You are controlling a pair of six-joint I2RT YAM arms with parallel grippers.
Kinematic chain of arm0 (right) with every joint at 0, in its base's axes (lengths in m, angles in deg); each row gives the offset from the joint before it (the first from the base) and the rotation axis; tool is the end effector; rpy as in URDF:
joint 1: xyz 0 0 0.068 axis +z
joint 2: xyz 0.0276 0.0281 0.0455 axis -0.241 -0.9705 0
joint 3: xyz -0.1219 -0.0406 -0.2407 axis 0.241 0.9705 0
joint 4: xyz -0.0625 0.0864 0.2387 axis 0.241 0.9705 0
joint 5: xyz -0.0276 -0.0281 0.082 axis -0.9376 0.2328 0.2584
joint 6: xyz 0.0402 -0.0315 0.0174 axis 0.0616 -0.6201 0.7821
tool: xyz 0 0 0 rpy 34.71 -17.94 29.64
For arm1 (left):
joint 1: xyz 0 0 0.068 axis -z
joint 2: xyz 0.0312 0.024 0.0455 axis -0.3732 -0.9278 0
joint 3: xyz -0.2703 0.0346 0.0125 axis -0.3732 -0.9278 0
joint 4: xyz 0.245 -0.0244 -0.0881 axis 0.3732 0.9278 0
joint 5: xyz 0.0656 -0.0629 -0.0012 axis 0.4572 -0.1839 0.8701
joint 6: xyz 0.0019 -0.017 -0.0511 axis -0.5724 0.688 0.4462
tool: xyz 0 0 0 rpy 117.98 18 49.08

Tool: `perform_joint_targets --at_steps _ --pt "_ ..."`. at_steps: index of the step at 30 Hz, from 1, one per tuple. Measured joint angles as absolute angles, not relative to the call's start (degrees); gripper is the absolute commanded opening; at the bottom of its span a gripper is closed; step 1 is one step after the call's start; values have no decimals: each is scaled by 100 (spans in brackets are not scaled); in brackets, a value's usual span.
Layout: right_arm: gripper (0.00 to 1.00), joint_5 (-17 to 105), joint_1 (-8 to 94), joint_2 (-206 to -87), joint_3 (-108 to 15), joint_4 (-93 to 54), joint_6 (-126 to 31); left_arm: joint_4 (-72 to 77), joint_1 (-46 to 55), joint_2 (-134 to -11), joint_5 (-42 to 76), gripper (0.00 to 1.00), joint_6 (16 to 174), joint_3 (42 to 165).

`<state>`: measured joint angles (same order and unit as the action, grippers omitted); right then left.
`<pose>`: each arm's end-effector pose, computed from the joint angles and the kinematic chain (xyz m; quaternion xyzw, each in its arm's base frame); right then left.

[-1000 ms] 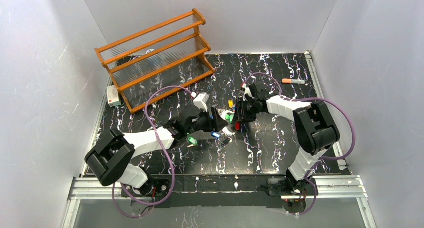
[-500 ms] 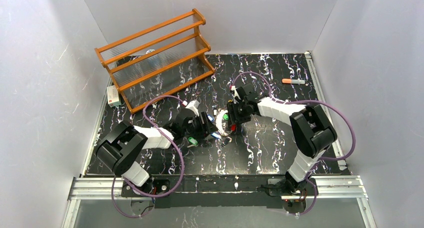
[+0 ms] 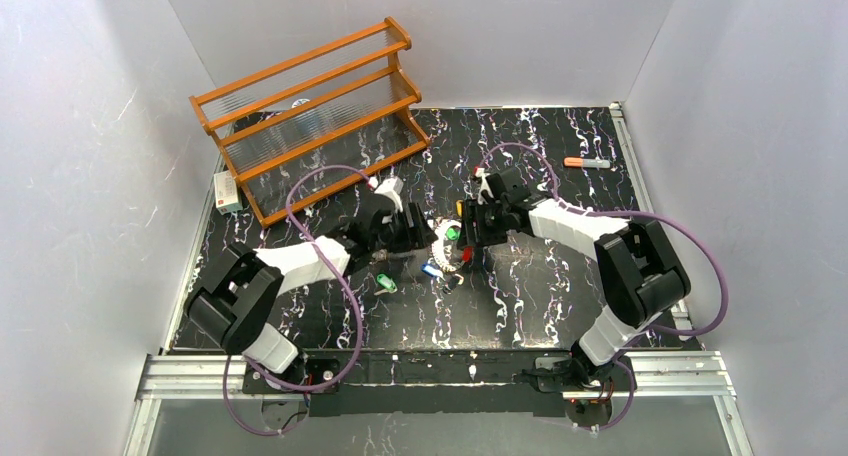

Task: Put the keys on the keyring

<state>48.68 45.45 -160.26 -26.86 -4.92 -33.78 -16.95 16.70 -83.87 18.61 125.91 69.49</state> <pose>0.2815 0.1818 0.1845 -0.1264 0.9358 0.2309 0.2342 0.2389 -0.1958 0.1834 0.0002 0.8516 -0.3765 0.3648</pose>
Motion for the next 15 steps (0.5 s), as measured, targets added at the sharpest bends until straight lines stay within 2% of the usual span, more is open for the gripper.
perform_joint_targets --at_steps 4,15 --pt "63 5196 4281 -15932 -2387 -613 -3185 -1385 1410 -8686 1896 62 12414 7578" --pt "61 5454 4160 -15930 -2074 -827 -3074 -1354 1156 -9893 1393 54 12596 8227"
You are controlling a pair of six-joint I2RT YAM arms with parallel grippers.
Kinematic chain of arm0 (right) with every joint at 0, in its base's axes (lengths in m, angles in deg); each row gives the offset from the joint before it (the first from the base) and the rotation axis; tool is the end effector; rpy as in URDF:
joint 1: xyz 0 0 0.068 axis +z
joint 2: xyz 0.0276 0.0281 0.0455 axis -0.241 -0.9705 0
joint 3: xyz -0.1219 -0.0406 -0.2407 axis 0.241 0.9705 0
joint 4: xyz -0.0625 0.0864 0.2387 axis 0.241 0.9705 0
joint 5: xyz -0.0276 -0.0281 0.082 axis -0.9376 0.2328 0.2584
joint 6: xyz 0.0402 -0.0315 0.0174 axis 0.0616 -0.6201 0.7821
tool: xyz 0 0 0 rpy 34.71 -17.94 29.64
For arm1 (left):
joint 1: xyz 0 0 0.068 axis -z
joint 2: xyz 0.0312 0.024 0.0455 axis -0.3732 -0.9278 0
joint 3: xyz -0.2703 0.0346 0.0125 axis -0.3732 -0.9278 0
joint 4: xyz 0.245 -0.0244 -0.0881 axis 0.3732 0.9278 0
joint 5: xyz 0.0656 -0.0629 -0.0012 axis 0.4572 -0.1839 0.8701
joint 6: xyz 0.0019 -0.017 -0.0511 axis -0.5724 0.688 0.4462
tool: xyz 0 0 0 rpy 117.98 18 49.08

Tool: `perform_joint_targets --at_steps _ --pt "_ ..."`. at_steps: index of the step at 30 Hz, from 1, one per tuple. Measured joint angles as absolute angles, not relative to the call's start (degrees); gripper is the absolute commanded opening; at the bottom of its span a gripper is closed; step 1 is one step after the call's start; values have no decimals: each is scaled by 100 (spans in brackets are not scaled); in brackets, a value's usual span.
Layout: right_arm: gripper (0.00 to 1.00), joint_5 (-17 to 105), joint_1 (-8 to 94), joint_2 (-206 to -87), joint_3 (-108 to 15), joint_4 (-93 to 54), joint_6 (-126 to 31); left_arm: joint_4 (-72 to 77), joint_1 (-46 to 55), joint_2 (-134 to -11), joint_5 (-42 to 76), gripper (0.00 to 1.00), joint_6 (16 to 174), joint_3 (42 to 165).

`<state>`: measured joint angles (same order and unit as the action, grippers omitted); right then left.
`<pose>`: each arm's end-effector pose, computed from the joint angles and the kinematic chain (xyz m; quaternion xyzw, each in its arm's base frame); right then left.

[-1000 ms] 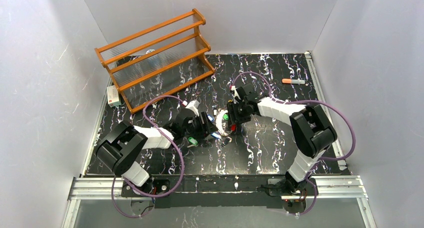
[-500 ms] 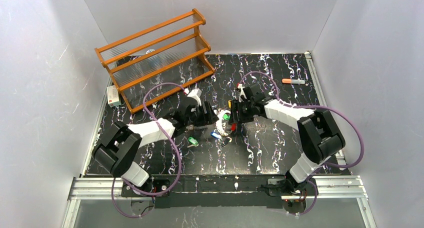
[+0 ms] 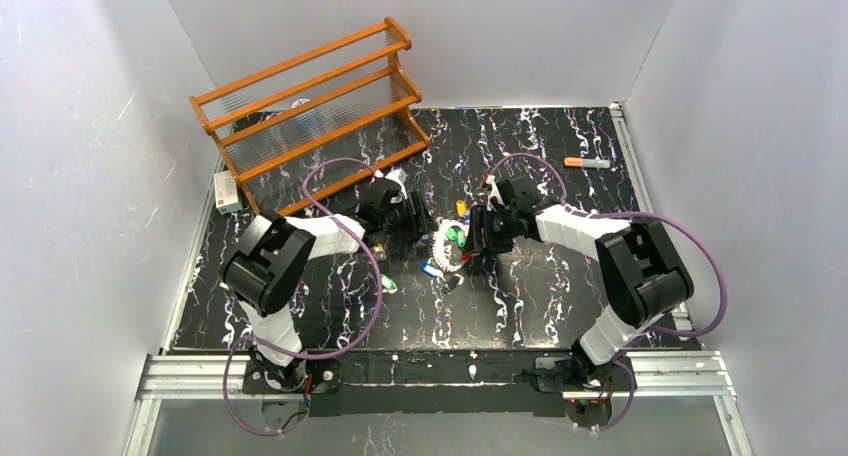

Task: Put the keys on the keyring

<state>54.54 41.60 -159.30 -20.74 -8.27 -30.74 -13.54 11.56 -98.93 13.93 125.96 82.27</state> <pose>0.2754 0.1572 0.1634 -0.0833 0.9394 0.2661 0.1995 0.3017 -0.2076 0.1612 -0.0231 0.8741 -0.3618 0.3233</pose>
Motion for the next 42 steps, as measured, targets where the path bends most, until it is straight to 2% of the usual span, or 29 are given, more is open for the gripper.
perform_joint_targets --at_steps 15,23,32,36,42 --pt "61 4892 4136 -16651 -3436 -807 -3417 -1741 1416 -8824 1557 53 13616 6752" --pt "46 4892 4132 -17311 -3827 -829 -3507 -2279 1451 -9100 1478 46 13953 6697" --pt "20 5196 4128 -16852 -3025 -958 -3489 -2145 1460 -9856 1469 15 13758 7482" --pt "14 5342 4069 -16363 -2433 -964 -3419 -1642 1436 -10216 1482 12 13382 8192" --pt "14 5856 4141 -15851 -1906 -925 -3133 -1015 1434 -10914 1340 15 12718 9414"
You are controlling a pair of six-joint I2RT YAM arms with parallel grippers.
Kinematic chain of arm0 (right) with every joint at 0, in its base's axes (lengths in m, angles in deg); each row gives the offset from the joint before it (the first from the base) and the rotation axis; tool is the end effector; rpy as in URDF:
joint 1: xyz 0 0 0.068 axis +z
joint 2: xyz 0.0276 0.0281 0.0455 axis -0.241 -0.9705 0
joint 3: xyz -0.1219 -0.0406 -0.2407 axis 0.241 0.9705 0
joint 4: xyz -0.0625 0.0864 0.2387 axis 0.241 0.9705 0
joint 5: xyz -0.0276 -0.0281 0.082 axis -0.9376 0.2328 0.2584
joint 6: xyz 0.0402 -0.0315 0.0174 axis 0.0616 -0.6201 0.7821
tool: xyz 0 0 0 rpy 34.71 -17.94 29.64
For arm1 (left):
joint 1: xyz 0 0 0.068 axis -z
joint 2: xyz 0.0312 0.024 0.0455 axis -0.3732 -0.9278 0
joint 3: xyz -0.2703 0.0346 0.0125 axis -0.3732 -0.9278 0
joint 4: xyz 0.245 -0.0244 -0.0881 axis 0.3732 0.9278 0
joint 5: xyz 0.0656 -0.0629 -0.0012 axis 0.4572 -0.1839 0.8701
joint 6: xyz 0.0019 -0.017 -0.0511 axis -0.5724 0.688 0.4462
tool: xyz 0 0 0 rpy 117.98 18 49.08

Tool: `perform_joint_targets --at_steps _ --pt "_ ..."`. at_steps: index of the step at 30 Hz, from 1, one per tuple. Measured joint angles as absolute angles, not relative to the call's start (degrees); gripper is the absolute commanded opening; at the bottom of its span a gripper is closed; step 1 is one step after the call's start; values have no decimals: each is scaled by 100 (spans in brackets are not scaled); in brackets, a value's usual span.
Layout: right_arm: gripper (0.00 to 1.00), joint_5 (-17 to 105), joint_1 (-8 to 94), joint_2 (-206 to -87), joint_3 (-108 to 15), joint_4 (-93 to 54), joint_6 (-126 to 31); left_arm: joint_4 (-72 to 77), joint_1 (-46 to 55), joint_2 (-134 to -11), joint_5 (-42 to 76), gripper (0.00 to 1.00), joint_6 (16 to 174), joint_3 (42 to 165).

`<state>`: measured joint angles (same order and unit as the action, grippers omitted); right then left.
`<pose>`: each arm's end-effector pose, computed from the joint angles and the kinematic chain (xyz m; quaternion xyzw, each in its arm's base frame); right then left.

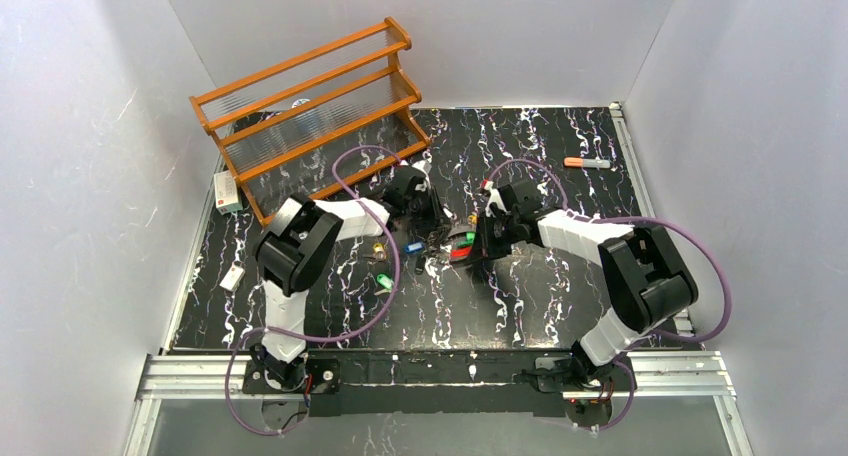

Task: Put the keys on the keyring

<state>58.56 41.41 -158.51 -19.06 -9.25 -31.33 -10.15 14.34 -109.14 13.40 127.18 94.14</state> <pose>0.2696 0.1556 0.1611 -0.0968 0.9325 0.2940 0.1863 0.3294 -0.2504 0.1508 -0.0108 0.8811 -0.3679 0.2971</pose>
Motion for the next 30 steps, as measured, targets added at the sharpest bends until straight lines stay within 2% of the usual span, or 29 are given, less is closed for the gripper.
perform_joint_targets --at_steps 2,7,11,16,20,24,30 --pt "18 6068 4237 -15718 -1786 -908 -3028 -838 1434 -11143 1294 23 12523 9771" --pt "34 6068 4327 -15246 -1674 -683 -2919 -377 1434 -11165 1375 46 12082 10087" --pt "42 5810 4200 -14962 -1823 -567 -2960 12 1434 -10798 1620 52 11848 9948" --pt "49 5622 3798 -15014 -2133 -626 -3059 152 1432 -9838 1802 50 11855 9215" --pt "52 5508 3538 -15486 -2540 -663 -3190 -84 1434 -9012 1791 40 12163 8380" --pt "52 5349 3420 -16039 -2894 -656 -3286 -493 1471 -8446 1668 33 12624 7478" --pt "47 5198 3389 -16583 -3147 -641 -3349 -947 1711 -8214 1541 27 13090 6724"
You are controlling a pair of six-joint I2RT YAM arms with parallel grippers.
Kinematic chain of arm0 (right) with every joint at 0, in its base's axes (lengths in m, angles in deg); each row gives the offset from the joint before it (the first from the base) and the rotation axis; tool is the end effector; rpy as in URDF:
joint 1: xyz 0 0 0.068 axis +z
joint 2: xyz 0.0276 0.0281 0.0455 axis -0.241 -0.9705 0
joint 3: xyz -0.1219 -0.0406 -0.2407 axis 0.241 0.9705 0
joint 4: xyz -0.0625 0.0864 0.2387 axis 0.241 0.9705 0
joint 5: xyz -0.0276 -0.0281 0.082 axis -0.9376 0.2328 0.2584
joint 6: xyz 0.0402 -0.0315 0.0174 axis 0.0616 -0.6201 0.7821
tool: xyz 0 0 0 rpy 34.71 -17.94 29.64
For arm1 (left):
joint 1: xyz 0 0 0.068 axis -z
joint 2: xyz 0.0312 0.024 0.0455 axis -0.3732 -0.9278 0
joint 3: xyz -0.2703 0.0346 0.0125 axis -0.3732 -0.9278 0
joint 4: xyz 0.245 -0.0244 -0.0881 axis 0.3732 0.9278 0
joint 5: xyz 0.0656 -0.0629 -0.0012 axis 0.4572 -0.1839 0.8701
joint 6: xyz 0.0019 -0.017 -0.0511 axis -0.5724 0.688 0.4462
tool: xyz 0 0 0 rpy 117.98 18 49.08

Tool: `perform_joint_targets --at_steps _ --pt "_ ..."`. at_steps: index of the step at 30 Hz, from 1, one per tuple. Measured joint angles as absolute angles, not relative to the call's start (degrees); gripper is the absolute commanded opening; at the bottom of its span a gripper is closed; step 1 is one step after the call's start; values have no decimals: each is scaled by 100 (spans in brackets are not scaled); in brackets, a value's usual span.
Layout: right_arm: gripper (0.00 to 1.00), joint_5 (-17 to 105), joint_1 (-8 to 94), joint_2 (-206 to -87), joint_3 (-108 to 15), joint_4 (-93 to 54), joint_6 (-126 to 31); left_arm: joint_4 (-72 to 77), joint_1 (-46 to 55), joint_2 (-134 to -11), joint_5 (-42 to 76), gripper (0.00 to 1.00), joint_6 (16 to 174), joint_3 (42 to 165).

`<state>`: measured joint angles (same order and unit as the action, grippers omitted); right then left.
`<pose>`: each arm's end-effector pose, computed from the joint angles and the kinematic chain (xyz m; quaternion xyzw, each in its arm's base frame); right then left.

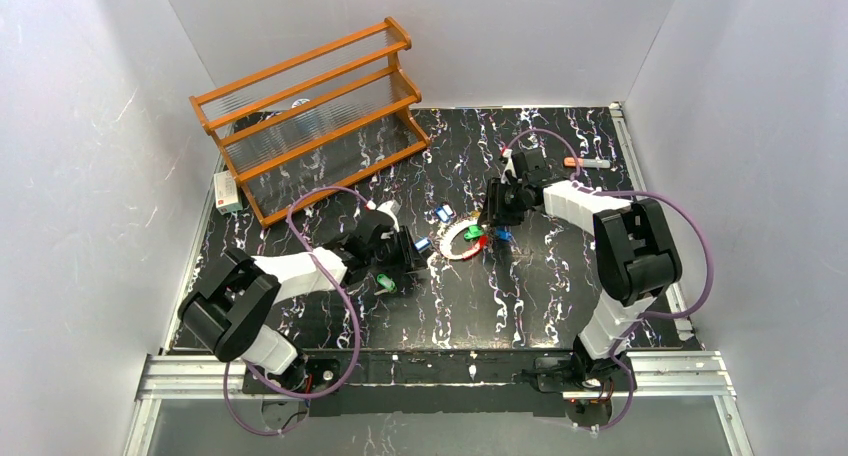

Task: Put the keys on the keyring

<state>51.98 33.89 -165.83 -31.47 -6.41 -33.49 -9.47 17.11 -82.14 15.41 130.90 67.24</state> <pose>0.3343 0.1318 0.1784 -0.0387 0.9391 0.2332 0.2495 0.2228 -0.1881 0.1680 -0.0269 0.8841 -0.3705 0.2836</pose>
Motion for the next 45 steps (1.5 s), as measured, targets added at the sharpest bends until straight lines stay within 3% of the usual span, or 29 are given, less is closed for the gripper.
perform_joint_targets --at_steps 11,15,19,24,30,37,45 --pt "12 5480 3389 -16360 -2369 -884 -3321 -1350 1834 -8562 1480 21 13280 6625" --pt "8 5794 3524 -16020 -1781 -877 -3164 -1304 1834 -8857 1515 20 13223 6831" --pt "11 6122 3907 -15731 -1375 -934 -2869 -1273 1834 -9159 1535 20 13133 7170" --pt "23 6387 4379 -15399 -1226 -989 -2595 -891 1834 -9248 1797 23 12869 7574" --pt "33 5967 4211 -15117 -1683 -949 -2711 -685 1834 -9165 1996 30 12711 7723" --pt "38 5311 3913 -16098 -3097 -949 -3081 -1070 1849 -8839 1957 32 12996 7180" --pt "48 5128 3776 -17598 -4343 -652 -3251 -1553 2183 -8863 1852 26 13424 6839"
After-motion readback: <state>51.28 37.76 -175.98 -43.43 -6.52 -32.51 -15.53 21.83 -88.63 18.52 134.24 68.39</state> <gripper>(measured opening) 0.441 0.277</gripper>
